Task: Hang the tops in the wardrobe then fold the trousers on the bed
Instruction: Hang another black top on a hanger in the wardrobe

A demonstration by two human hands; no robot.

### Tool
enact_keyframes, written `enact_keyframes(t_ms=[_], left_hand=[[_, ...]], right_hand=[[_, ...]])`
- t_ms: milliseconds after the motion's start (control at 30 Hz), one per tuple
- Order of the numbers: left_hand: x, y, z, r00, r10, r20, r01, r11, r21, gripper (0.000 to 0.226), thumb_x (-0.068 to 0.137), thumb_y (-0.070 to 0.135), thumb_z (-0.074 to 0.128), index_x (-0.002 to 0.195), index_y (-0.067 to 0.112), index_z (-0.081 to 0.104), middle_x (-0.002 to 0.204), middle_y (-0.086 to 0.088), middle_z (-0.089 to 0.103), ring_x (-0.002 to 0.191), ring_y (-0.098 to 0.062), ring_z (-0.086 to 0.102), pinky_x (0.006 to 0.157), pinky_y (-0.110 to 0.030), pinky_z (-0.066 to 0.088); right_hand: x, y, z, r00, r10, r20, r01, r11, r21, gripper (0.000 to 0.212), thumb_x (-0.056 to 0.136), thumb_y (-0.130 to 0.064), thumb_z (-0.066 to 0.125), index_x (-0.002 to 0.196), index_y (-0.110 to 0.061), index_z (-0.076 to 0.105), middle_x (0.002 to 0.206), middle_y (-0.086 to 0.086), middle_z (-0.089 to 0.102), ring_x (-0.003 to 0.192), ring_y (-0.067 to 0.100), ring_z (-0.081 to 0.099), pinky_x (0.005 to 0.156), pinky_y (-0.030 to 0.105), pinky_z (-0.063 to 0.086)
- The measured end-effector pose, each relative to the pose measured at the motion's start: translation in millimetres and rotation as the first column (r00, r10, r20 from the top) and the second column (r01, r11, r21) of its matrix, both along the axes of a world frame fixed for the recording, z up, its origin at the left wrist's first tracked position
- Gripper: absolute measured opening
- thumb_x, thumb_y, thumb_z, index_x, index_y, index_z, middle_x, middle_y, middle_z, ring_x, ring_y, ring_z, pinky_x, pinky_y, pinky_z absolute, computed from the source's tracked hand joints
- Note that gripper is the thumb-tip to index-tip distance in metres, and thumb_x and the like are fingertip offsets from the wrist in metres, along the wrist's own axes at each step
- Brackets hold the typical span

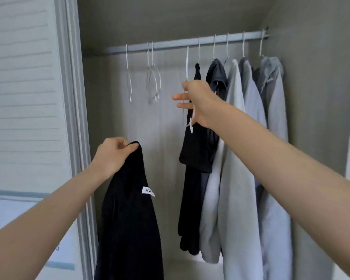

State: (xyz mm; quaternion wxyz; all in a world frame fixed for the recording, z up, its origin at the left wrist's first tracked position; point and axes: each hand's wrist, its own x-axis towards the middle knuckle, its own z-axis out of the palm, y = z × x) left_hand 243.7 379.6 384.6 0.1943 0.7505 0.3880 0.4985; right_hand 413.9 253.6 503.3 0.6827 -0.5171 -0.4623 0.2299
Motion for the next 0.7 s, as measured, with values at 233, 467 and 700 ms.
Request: enact_keyframes(t_ms=[233, 467, 700], left_hand=[[-29.7, -49.5, -52.2, 0.984, 0.147, -0.105, -0.152, 0.988, -0.040, 0.029, 0.092, 0.036, 0.060, 0.070, 0.018, 0.061, 0.071, 0.005, 0.062, 0.072, -0.017, 0.058, 0.060, -0.026, 0.037], [-66.1, -62.2, -86.8, 0.935, 0.204, -0.289, -0.259, 0.951, -0.167, 0.028, 0.091, 0.033, 0.061, 0.072, 0.014, 0.069, 0.071, -0.007, 0.065, 0.068, -0.020, 0.058, 0.062, -0.031, 0.043], [-76.0, -73.0, -100.4, 0.912, 0.283, -0.298, -0.360, 0.900, -0.245, 0.030, 0.091, 0.030, 0.063, 0.069, 0.009, 0.069, 0.070, -0.013, 0.063, 0.064, -0.024, 0.054, 0.064, -0.031, 0.041]], right_hand=[[3.9, -109.1, -92.1, 0.908, 0.372, -0.194, -0.404, 0.901, -0.158, 0.032, 0.098, -0.031, 0.045, 0.128, -0.020, 0.047, 0.101, 0.011, 0.071, 0.100, 0.031, 0.065, 0.087, 0.061, 0.046], [3.3, -194.6, -154.8, 0.808, 0.547, -0.220, -0.580, 0.805, -0.129, 0.028, 0.096, -0.039, 0.045, 0.116, -0.023, 0.056, 0.071, 0.014, 0.054, 0.057, 0.025, 0.048, 0.063, 0.037, 0.039], [28.2, -233.8, -180.4, 0.788, 0.570, -0.232, -0.614, 0.755, -0.232, 0.030, 0.094, -0.034, 0.042, 0.113, -0.020, 0.060, 0.063, 0.014, 0.044, 0.044, 0.020, 0.039, 0.061, 0.036, 0.042]])
